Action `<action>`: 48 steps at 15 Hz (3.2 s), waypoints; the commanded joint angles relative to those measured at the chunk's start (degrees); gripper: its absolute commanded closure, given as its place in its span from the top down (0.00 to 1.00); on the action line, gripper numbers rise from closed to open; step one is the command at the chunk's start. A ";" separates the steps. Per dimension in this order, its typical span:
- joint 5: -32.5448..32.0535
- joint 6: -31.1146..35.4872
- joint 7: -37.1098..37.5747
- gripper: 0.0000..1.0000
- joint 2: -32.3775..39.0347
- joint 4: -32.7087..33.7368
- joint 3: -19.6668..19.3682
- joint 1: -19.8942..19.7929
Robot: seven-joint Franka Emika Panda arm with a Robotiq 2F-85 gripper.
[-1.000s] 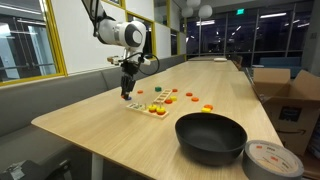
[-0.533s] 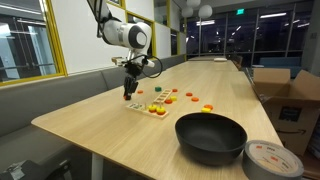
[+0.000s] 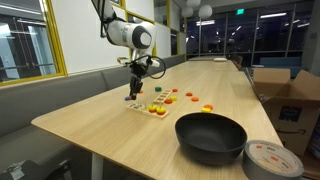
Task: Pick up the orange object and put it on the wooden object
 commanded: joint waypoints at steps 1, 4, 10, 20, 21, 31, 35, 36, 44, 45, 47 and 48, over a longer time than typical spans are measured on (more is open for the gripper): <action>3.37 6.32 2.98 0.18 -1.54 -2.71 -0.58 0.16; 4.91 12.87 6.06 0.18 -2.27 -5.37 -0.77 0.58; 3.74 19.16 10.99 0.18 -4.02 -9.50 -1.32 0.88; -8.48 22.02 23.44 0.18 -12.30 -17.82 -4.02 5.11; -10.90 21.86 25.21 0.18 -12.83 -18.36 -4.05 5.72; -23.74 19.61 35.60 0.18 -13.76 -18.90 -1.67 9.01; -21.69 18.49 33.04 0.18 -12.67 -18.33 -0.70 7.84; -21.52 18.29 32.72 0.18 -12.52 -18.27 -0.55 7.68; -20.84 17.26 31.96 0.18 -11.05 -17.30 -0.06 7.26; -20.74 17.28 31.85 0.18 -10.86 -17.20 -0.03 7.21; -20.25 17.22 31.42 0.18 -10.28 -16.75 0.02 7.02; -20.05 17.16 31.16 0.18 -10.01 -16.54 0.04 6.92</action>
